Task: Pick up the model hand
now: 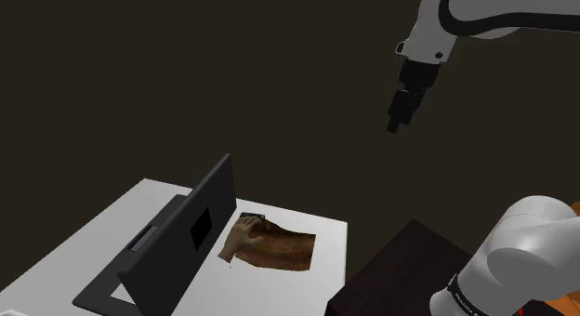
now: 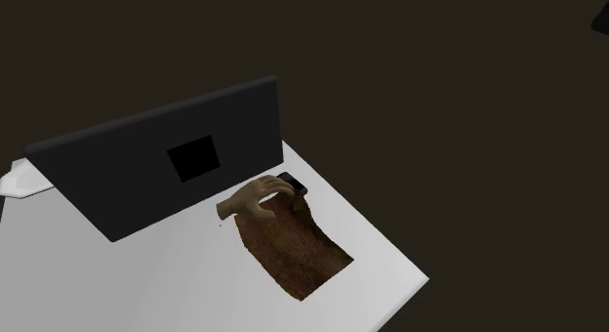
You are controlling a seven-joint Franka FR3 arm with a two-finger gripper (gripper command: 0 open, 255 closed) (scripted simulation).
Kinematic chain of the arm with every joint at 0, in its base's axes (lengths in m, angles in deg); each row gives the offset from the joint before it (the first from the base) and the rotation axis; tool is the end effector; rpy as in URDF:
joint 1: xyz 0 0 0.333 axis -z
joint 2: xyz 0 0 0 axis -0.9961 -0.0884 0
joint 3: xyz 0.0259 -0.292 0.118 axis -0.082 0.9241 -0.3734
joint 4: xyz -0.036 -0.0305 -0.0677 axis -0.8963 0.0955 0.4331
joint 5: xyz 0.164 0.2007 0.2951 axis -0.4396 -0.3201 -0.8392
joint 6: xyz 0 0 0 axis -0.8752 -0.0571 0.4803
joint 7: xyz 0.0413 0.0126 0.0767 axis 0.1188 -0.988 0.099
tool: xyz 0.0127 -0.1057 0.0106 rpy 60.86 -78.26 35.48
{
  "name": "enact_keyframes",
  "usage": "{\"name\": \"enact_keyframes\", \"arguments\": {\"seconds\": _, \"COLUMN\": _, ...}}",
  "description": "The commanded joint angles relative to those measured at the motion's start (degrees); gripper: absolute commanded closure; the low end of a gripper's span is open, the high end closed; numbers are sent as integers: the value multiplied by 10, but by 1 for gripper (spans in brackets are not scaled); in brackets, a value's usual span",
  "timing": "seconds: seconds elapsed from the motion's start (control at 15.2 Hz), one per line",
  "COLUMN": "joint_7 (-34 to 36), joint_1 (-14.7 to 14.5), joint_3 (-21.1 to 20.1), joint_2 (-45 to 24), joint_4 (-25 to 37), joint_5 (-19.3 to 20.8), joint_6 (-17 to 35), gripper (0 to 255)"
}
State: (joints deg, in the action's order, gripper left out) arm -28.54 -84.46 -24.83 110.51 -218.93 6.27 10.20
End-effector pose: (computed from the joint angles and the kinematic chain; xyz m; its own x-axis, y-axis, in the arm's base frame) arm 0.3191 -0.0188 0.6005 0.9918 0.1263 0.0180 0.1274 -0.9882 -0.0852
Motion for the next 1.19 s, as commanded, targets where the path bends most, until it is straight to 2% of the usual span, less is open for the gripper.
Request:
{"name": "enact_keyframes", "arguments": {"seconds": 0.0, "joint_7": 0, "joint_1": 0, "joint_3": 0, "joint_2": 0, "joint_4": 0, "joint_5": 0, "joint_6": 0, "gripper": 0}}
{"name": "enact_keyframes", "arguments": {"seconds": 0.59, "joint_7": 38, "joint_1": -31, "joint_3": -66, "joint_2": -73, "joint_4": -82, "joint_5": -21, "joint_6": 175, "gripper": 0}}
{"name": "enact_keyframes", "arguments": {"seconds": 1.12, "joint_7": 80, "joint_1": -52, "joint_3": -127, "joint_2": -194, "joint_4": -102, "joint_5": -20, "joint_6": 331, "gripper": 0}}
